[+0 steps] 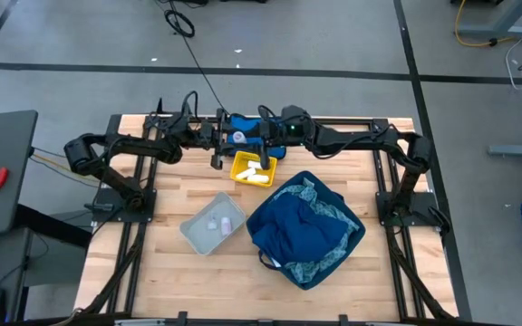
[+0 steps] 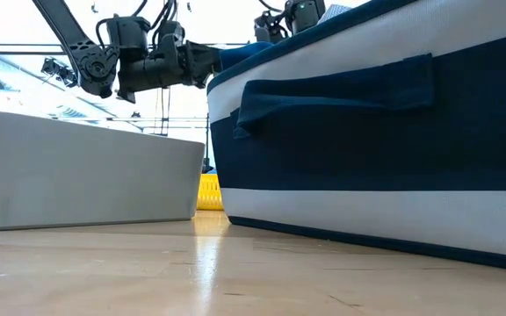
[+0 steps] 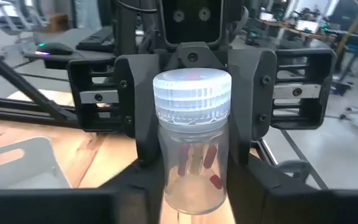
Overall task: Pick & place medical supplies in basket/bin
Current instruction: Put the transparent pill bottle into the gray bin
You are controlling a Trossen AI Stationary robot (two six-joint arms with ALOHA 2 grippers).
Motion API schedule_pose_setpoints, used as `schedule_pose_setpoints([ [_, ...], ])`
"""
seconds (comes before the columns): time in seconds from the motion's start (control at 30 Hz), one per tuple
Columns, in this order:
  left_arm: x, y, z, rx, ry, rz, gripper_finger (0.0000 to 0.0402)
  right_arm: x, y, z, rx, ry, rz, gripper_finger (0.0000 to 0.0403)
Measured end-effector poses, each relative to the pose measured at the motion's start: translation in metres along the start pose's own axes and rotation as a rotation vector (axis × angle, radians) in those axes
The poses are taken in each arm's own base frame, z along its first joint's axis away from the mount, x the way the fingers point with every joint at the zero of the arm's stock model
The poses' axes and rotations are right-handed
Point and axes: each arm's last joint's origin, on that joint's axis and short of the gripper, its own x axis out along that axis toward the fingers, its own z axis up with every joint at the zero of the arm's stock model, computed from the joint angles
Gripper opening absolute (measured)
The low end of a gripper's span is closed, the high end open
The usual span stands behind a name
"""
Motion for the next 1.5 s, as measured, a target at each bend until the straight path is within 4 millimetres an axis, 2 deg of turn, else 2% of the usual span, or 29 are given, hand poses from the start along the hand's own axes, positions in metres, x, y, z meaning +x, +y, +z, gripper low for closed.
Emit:
schedule_pose_setpoints([
  [0.07,0.0,0.0,0.0,0.0,0.0,-0.006,0.0148,0.0,0.0,-0.001,0.008,0.014,-0.034,0.0155],
  [0.2,0.0,0.0,0.001,0.017,-0.011,-0.007,0.0148,0.0,-0.002,-0.006,0.028,0.063,-0.076,0.0284],
  [0.27,0.0,0.0,0.001,0.014,-0.012,-0.011,0.0148,0.0,-0.001,-0.008,0.028,0.086,-0.077,0.0331],
  [0.33,0.0,0.0,0.001,0.012,-0.013,-0.015,0.0148,0.0,-0.001,-0.011,0.039,0.122,-0.07,0.0358],
  [0.43,0.0,0.0,0.002,0.001,-0.018,-0.037,0.0148,-0.001,0.001,-0.016,0.052,0.165,-0.059,0.0365],
  [0.63,-0.005,0.003,0.003,-0.074,-0.016,-0.123,0.0148,0.001,0.01,-0.021,0.045,0.24,-0.051,0.0333],
  [0.77,-0.008,0.006,0.002,-0.1,-0.002,-0.135,0.0148,-0.002,0.017,-0.02,0.011,0.308,-0.116,0.0288],
  [0.87,-0.01,0.008,0.001,-0.101,0.004,-0.128,0.0148,-0.002,0.023,-0.017,-0.002,0.317,-0.115,0.0213],
  [1.0,-0.01,0.009,0.0,-0.103,0.012,-0.135,0.0148,0.0,0.035,-0.013,-0.021,0.311,-0.081,0.0053],
  [1.03,-0.01,0.008,0.0,-0.103,0.016,-0.137,0.0148,0.001,0.038,-0.012,-0.029,0.308,-0.073,0.0027],
  [1.13,-0.01,0.008,-0.001,-0.098,0.022,-0.141,0.0148,0.002,0.045,-0.001,-0.036,0.229,-0.026,0.0012],
  [1.3,-0.01,0.008,-0.002,-0.094,0.024,-0.142,0.0148,-0.01,0.047,0.032,-0.029,-0.002,0.177,0.0003],
  [1.4,-0.01,0.008,-0.002,-0.094,0.024,-0.142,0.0148,-0.031,0.047,0.046,-0.07,-0.128,0.19,0.0002],
  [1.5,-0.01,0.008,-0.002,-0.095,0.025,-0.15,0.0148,-0.062,0.051,0.045,-0.093,-0.248,0.151,0.0002],
])
